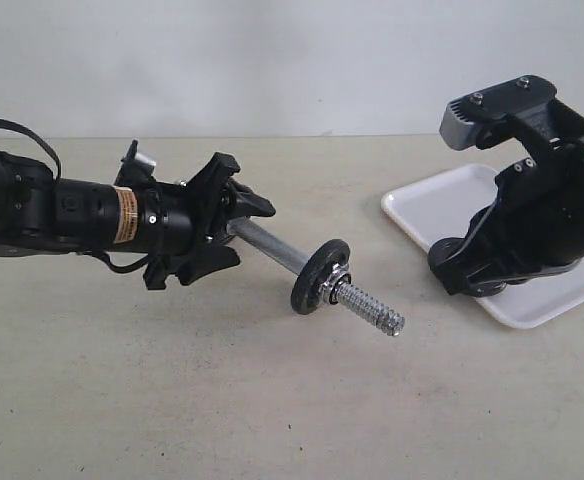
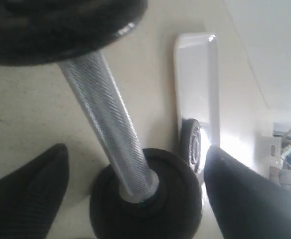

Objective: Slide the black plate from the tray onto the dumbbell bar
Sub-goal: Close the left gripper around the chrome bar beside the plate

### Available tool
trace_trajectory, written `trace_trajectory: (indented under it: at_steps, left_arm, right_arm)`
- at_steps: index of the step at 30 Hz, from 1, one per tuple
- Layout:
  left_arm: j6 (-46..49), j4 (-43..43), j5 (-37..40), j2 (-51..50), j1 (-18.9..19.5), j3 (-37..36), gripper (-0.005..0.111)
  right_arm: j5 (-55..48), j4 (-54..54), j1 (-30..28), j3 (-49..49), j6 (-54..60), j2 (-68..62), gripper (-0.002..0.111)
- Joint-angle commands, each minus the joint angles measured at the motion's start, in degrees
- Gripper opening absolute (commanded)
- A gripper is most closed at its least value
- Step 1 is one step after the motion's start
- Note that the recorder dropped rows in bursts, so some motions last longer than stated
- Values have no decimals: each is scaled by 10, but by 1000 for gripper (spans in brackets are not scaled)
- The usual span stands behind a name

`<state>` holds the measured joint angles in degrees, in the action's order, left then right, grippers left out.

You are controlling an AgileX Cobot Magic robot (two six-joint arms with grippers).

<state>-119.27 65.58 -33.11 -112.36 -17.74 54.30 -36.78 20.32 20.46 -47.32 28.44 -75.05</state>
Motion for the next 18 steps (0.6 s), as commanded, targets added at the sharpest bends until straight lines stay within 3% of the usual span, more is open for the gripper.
trace_trajectory:
  at_steps: [1, 8, 18]
  left_arm:
    - [7, -42, 58, 0, -3, 4, 71]
    - [43, -92, 58, -15, -9, 23, 70]
    - [19, -93, 95, -70, -80, 101, 68]
  right_arm:
    - [5, -1, 1, 1, 6, 0, 0]
    - [26, -1, 1, 1, 6, 0, 0]
    - [27, -1, 1, 1, 11, 0, 0]
